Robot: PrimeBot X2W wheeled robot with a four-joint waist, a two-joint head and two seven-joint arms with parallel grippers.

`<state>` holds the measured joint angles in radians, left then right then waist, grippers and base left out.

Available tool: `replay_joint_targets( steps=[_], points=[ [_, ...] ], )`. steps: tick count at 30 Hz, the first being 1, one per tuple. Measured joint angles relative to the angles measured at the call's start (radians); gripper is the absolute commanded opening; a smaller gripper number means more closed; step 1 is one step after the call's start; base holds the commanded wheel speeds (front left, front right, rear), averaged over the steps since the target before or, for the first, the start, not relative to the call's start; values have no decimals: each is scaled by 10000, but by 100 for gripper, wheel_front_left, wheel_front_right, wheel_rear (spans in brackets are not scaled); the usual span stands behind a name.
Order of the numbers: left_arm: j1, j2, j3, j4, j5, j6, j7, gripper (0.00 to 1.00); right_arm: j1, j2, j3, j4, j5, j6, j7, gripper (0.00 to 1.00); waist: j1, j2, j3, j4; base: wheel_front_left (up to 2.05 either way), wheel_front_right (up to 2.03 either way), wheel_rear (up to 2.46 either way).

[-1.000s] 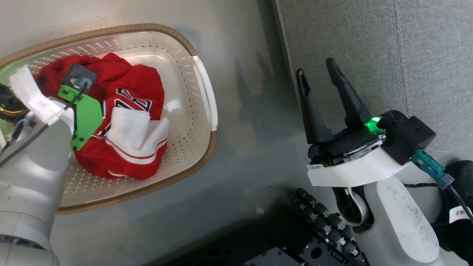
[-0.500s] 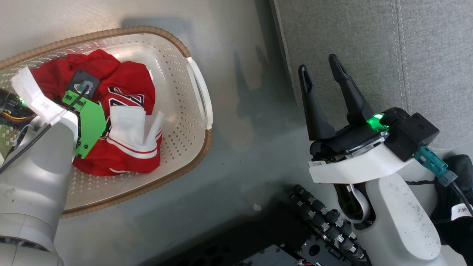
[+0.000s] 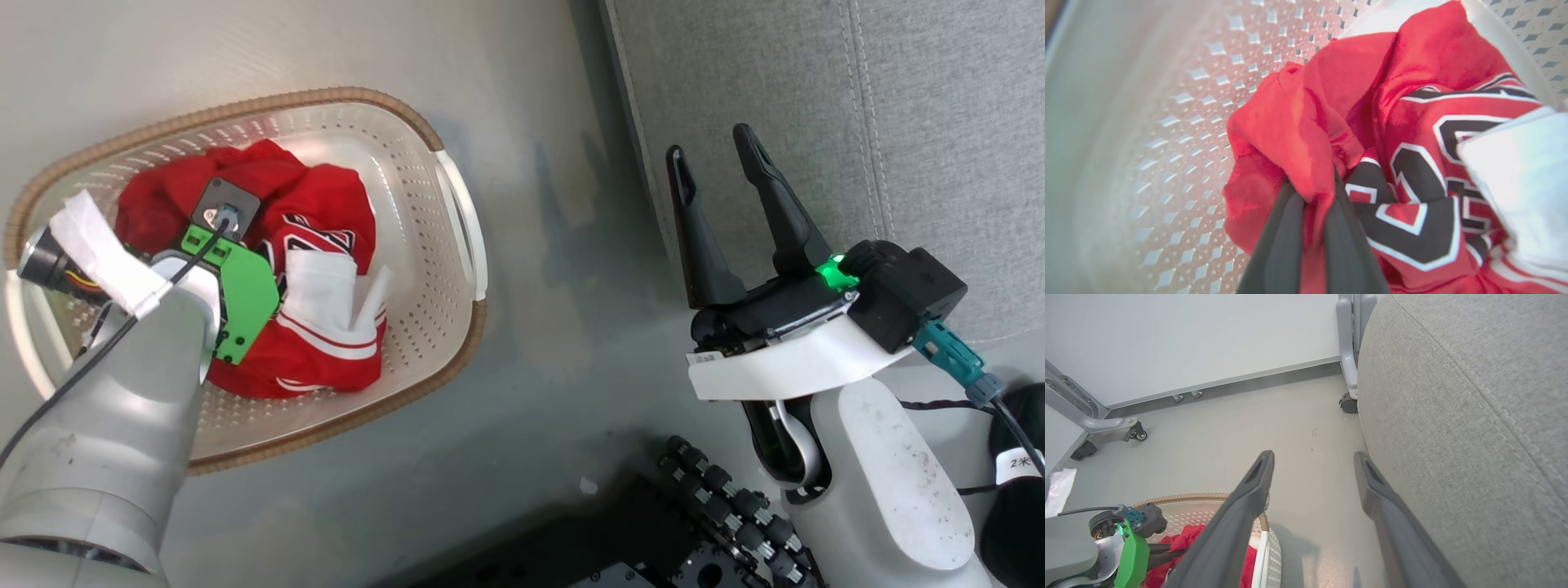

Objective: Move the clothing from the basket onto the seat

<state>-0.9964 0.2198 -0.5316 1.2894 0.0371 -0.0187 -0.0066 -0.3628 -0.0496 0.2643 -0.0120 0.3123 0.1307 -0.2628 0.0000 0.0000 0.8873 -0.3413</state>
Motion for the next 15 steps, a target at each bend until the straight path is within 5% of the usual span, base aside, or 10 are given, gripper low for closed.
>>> replay_joint_targets(
  steps=[15],
  points=[
    [1180,-1127,788,-293,-1490,-255,-2274,0,671,8,-585,428,-792,0,0,100,0,0,-2154,612,0,0,0]
  ],
)
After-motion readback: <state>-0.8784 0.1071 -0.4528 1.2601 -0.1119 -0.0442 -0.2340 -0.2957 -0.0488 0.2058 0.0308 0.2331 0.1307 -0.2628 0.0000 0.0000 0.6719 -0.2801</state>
